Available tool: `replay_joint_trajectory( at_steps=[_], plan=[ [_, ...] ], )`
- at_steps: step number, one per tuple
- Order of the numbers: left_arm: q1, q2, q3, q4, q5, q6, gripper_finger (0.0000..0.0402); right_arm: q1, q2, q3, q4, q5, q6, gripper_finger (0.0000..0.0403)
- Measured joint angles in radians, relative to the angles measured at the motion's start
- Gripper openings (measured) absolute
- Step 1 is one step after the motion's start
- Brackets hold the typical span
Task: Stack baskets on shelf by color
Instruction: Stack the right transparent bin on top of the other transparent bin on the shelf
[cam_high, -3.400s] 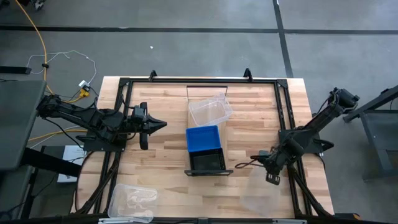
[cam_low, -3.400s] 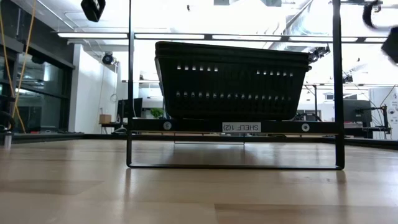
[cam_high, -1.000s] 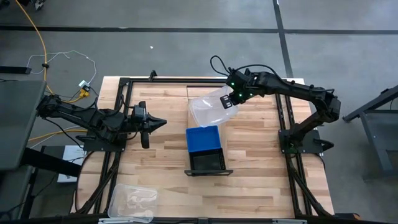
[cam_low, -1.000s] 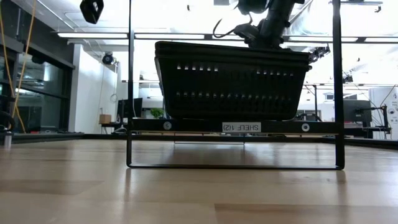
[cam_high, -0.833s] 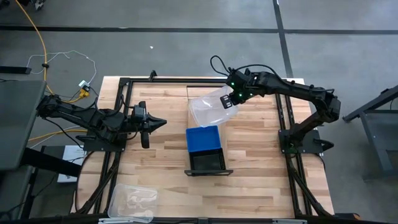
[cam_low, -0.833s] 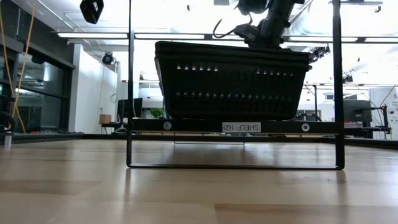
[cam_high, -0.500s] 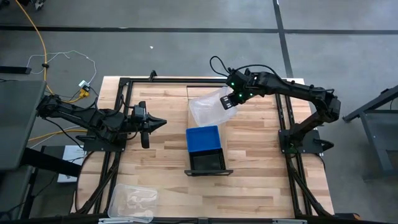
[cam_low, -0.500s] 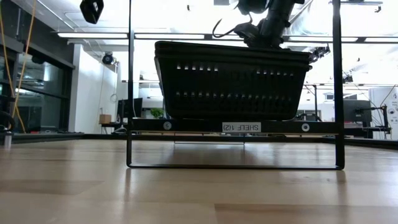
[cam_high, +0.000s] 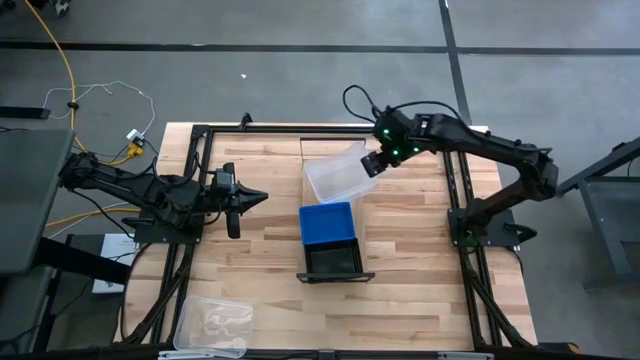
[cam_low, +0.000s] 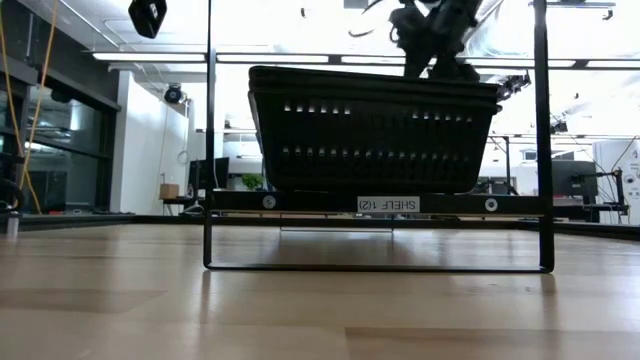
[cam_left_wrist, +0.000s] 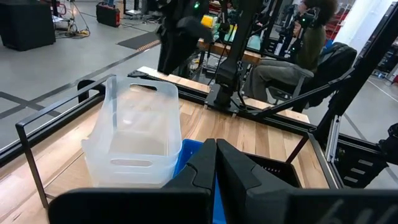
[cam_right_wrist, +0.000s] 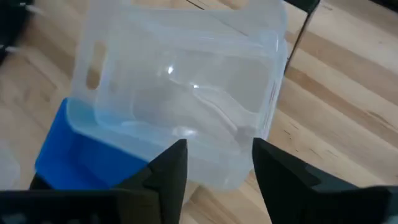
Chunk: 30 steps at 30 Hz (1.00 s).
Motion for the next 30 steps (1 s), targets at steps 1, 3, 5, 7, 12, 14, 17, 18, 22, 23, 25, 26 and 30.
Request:
replay_joint_trajectory(
  at_steps=[1, 3, 5, 7, 12, 14, 17, 18, 22, 23, 25, 26, 30],
  plan=[
    [0.000, 0.000, 0.000, -0.001, 0.000, 0.000, 0.0000, 0.002, -0.015, 0.000, -0.010, -0.001, -0.012, 0.0169],
    [0.000, 0.000, 0.000, -0.009, 0.000, 0.000, 0.0000, 0.003, -0.043, 0.000, -0.053, 0.003, -0.031, 0.0169],
    [0.000, 0.000, 0.000, -0.020, 0.000, 0.000, 0.0000, 0.009, -0.071, 0.000, -0.089, 0.021, -0.054, 0.0170],
    [0.000, 0.000, 0.000, -0.027, 0.000, 0.000, 0.0000, 0.021, -0.102, -0.002, -0.118, 0.065, -0.065, 0.0170],
    [0.000, 0.000, 0.000, -0.030, -0.008, 0.000, 0.0000, 0.050, -0.198, -0.102, -0.047, 0.059, -0.089, 0.0153],
    [0.000, 0.000, 0.000, -0.030, -0.020, 0.000, 0.0000, 0.057, -0.249, -0.197, 0.016, 0.043, -0.063, 0.0132],
    [0.000, 0.000, 0.000, -0.030, -0.028, 0.000, 0.0000, 0.061, -0.333, -0.372, 0.125, 0.043, 0.022, 0.0088],
    [0.000, 0.000, 0.000, -0.030, -0.031, 0.000, 0.0000, 0.061, -0.360, -0.433, 0.178, 0.053, 0.058, 0.0069],
    [0.000, 0.000, 0.000, -0.030, -0.036, 0.000, 0.0000, 0.061, -0.434, -0.636, 0.406, 0.137, 0.192, 0.0009],
    [0.000, 0.000, 0.000, -0.029, -0.041, 0.000, 0.0000, 0.061, -0.440, -0.675, 0.460, 0.164, 0.231, 0.0011],
    [0.000, 0.000, 0.000, -0.029, -0.048, -0.001, 0.0000, 0.061, -0.438, -0.743, 0.560, 0.208, 0.305, 0.0016],
    [0.000, 0.000, 0.000, -0.029, -0.050, -0.001, 0.0000, 0.060, -0.432, -0.769, 0.604, 0.228, 0.330, 0.0014],
    [0.000, 0.000, 0.000, -0.029, -0.054, -0.001, 0.0000, 0.060, -0.382, -0.825, 0.741, 0.289, 0.394, 0.0003]
  ],
)
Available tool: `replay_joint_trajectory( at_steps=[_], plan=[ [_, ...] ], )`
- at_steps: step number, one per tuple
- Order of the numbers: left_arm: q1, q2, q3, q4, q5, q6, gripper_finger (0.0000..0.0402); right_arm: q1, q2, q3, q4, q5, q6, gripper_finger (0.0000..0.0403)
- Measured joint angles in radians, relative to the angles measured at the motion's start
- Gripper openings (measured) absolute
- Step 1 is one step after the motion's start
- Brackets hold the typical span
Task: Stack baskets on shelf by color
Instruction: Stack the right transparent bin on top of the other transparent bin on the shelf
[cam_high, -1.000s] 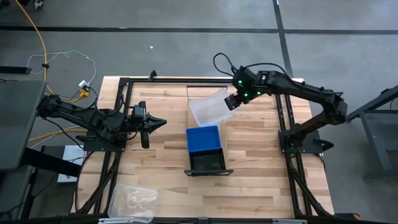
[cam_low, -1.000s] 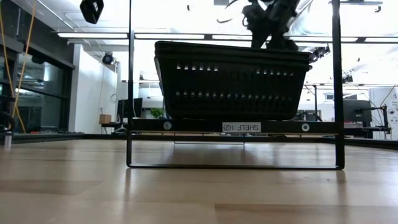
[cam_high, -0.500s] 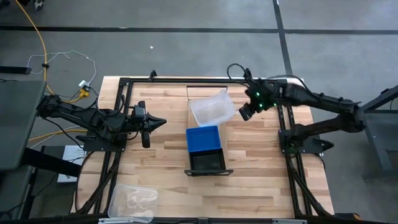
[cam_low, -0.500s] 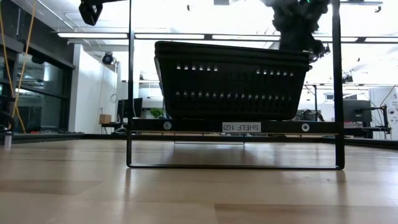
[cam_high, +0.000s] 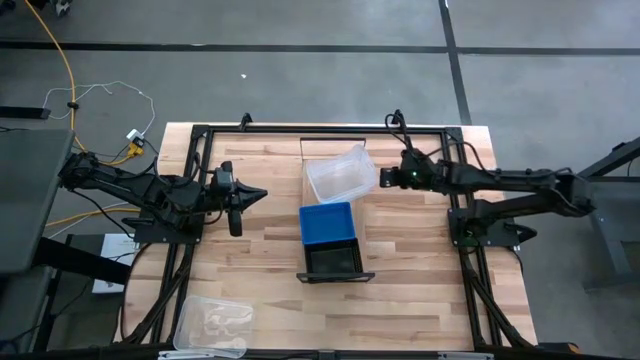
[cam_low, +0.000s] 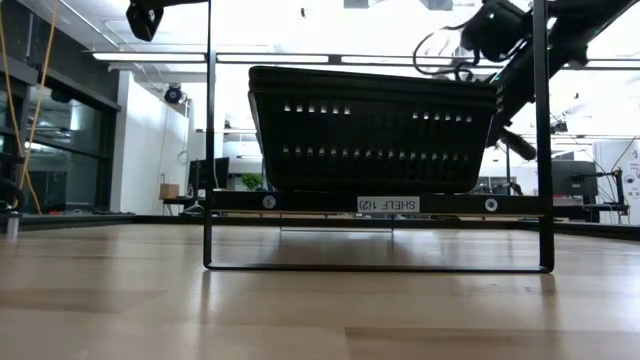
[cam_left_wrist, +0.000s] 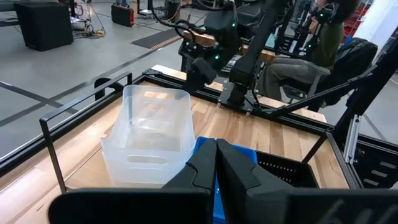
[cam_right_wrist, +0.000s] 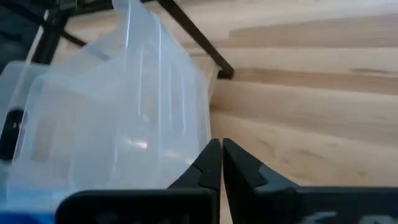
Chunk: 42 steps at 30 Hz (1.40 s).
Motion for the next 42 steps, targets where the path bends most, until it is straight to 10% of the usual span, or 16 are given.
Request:
replay_joint_trajectory(
  at_steps=[42],
  plan=[
    [0.000, 0.000, 0.000, -0.026, 0.115, -0.027, 0.0000, 0.190, 0.104, -0.001, 0.213, -0.019, 0.108, 0.0000]
  ],
)
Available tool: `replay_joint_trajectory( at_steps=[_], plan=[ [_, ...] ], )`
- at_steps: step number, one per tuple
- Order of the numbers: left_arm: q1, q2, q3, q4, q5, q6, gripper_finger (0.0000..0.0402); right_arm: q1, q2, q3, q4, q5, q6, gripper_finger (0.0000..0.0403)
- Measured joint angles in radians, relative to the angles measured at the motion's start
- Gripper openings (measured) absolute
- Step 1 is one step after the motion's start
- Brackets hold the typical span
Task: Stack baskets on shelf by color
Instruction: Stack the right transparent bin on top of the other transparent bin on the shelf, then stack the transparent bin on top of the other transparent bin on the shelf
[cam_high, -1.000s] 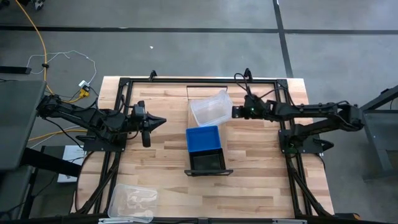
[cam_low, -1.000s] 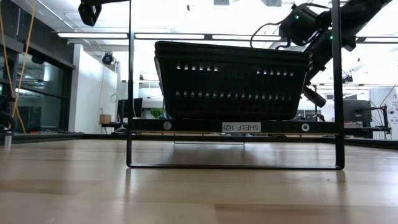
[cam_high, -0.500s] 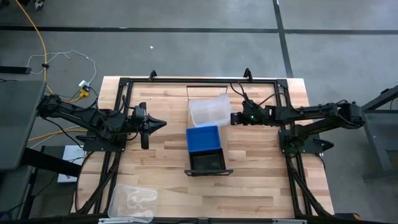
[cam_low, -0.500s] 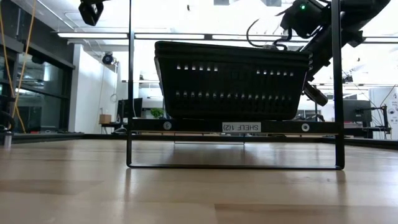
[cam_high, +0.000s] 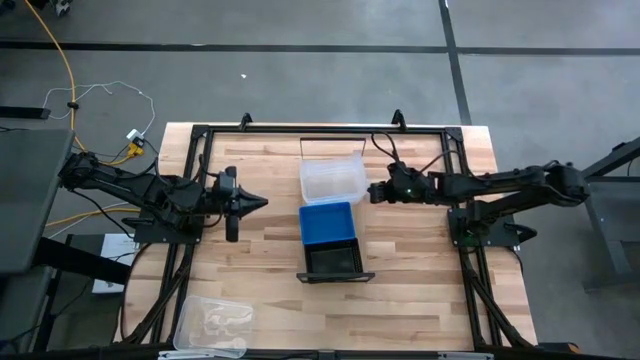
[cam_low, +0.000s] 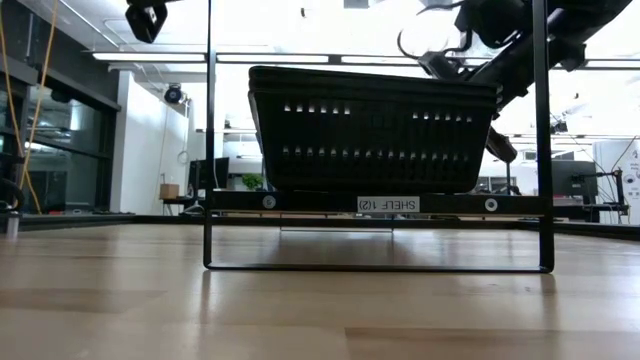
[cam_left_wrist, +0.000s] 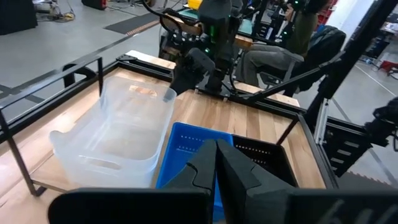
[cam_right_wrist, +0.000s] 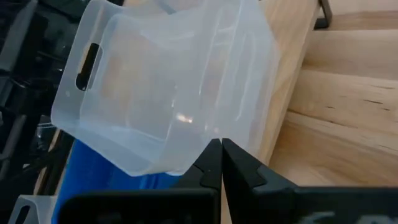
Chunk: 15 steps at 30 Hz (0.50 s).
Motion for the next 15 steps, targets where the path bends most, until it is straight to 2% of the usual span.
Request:
replay_joint_trajectory(
  at_steps=[8, 15],
  plan=[
    [-0.001, 0.008, 0.000, -0.016, 0.040, -0.042, 0.0000, 0.009, -0.104, 0.000, -0.074, -0.037, -0.054, 0.0000],
    [-0.073, 0.107, 0.000, -0.045, 0.161, -0.097, 0.0000, 0.079, -0.172, 0.000, -0.080, -0.045, -0.123, 0.0000]
  ],
)
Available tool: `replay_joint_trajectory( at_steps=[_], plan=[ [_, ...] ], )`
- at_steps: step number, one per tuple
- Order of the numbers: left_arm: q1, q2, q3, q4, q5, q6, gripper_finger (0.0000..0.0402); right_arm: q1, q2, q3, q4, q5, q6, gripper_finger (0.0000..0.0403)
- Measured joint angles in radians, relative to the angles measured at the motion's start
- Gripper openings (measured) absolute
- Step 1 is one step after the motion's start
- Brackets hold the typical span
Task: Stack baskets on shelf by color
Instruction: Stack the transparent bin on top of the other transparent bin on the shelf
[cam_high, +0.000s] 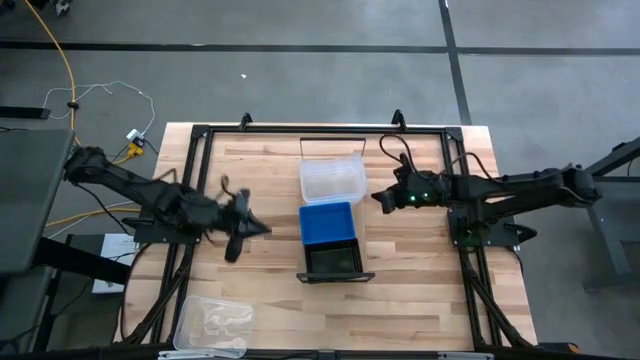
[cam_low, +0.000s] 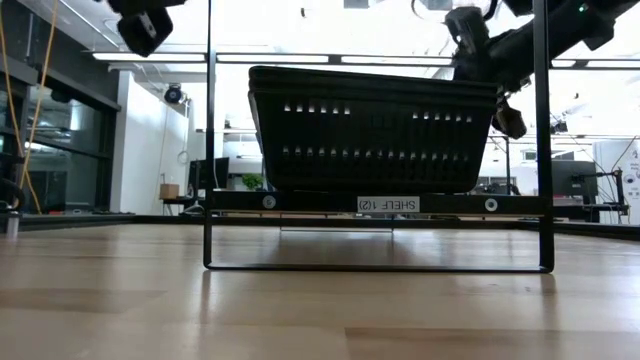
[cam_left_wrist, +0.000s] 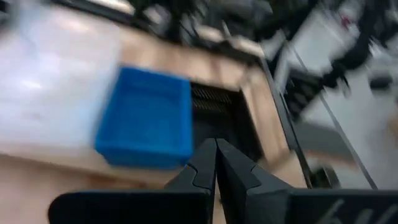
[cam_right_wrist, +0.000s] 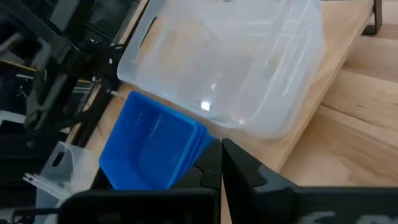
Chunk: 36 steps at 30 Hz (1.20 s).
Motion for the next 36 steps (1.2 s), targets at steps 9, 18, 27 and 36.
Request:
replay_joint_trajectory(
  at_steps=[9, 18, 27, 36],
  plan=[
    [-0.270, 0.234, 0.063, -0.160, 0.211, -0.087, 0.0000, 0.077, -0.002, 0.000, -0.012, 0.083, 0.010, 0.0000],
    [-0.489, 0.366, 0.107, -0.389, 0.210, -0.276, 0.0023, 0.080, -0.002, 0.000, -0.018, 0.096, 0.010, 0.0000],
    [-0.591, 0.437, 0.107, -0.384, 0.205, -0.394, 0.0121, 0.080, -0.001, 0.000, -0.029, 0.096, 0.010, 0.0000],
    [-0.603, 0.536, 0.107, -0.364, 0.200, -0.452, 0.0210, 0.080, -0.001, 0.000, -0.049, 0.096, 0.010, 0.0000]
  ],
)
